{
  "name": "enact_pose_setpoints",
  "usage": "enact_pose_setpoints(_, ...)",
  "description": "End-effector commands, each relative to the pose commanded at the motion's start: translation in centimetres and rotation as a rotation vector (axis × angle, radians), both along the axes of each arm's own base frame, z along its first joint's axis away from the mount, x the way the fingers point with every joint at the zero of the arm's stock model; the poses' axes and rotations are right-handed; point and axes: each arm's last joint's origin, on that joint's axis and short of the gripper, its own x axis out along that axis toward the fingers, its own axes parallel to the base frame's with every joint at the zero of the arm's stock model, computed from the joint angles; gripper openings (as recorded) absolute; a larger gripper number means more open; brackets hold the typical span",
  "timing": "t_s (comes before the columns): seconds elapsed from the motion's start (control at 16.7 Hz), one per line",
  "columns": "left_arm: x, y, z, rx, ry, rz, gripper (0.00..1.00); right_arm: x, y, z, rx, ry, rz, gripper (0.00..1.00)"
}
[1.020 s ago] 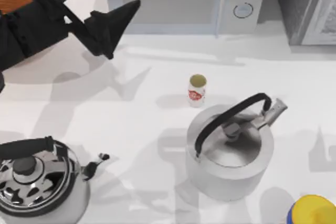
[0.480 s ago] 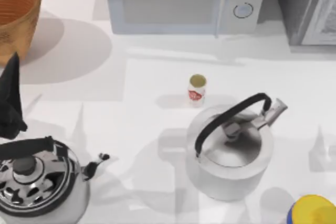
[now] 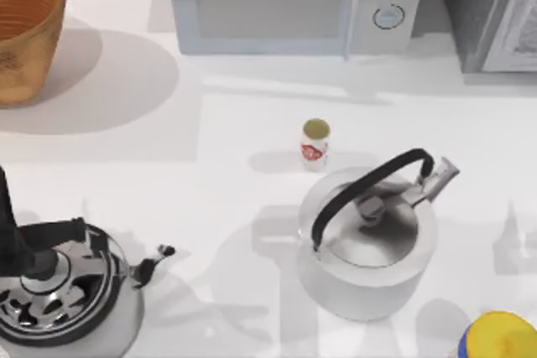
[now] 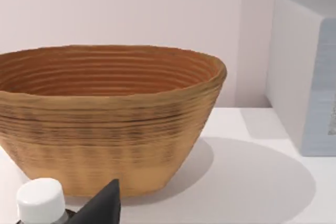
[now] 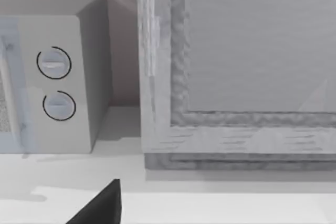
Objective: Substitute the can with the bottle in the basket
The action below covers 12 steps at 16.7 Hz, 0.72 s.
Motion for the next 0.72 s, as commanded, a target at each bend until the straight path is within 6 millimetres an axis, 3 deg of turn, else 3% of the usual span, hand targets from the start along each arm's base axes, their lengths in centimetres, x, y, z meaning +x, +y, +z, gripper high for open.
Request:
enact_pose_setpoints(0.42, 0.0, 0.0, 0.2, 0.000, -0.001, -0.002, 1.00, 0.0, 0.0, 0.0, 0.000, 0.000, 0.000, 1.00)
enact_pose_setpoints(0.72, 1.1, 1.0, 1.8, 0.012, -0.019, 0.048, 1.00, 0.0, 0.0, 0.0, 0.000, 0.000, 0.000, 1.00)
